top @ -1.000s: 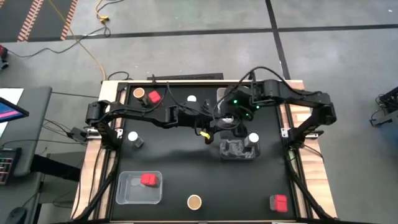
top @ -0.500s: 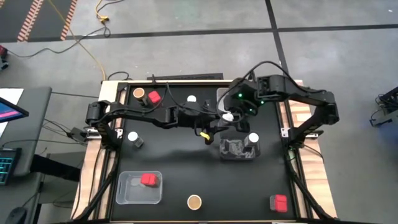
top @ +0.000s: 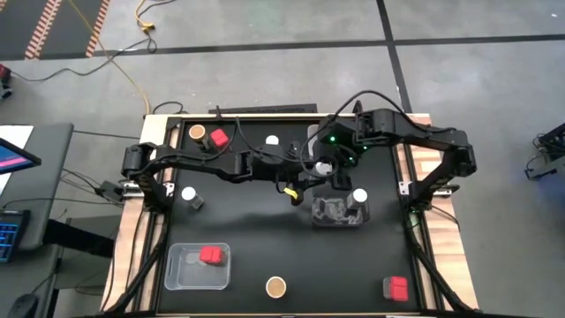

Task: Sort spices by type
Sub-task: Put the center left white spice bottle in the black bin

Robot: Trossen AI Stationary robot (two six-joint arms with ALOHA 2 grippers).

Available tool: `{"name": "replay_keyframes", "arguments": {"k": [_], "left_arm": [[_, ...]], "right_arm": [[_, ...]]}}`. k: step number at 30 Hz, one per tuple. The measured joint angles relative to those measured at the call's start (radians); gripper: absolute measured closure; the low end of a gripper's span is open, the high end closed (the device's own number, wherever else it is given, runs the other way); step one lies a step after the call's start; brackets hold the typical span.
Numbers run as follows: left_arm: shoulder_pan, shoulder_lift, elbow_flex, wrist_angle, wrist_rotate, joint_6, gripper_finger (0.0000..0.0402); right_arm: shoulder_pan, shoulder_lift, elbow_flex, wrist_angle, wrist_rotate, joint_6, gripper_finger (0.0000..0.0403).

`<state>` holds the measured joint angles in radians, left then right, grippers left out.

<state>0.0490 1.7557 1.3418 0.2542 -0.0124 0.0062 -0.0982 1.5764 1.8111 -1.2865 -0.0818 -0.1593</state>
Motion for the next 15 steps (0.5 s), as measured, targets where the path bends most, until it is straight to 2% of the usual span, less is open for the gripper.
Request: {"name": "replay_keyframes", "arguments": {"k": [7,15], "left_arm": [[0.000,0.000,0.000,0.000,-0.002,-0.007,0.0200],[0.000,0.000,0.000,0.018,-0.002,-0.021,0.0200]], "right_arm": [[0.000,0.001,0.000,-0.023,-0.004,0.001,0.0115],[0.006,0.001,0.000,-0.018,-0.004,0.012,0.0119]]}}
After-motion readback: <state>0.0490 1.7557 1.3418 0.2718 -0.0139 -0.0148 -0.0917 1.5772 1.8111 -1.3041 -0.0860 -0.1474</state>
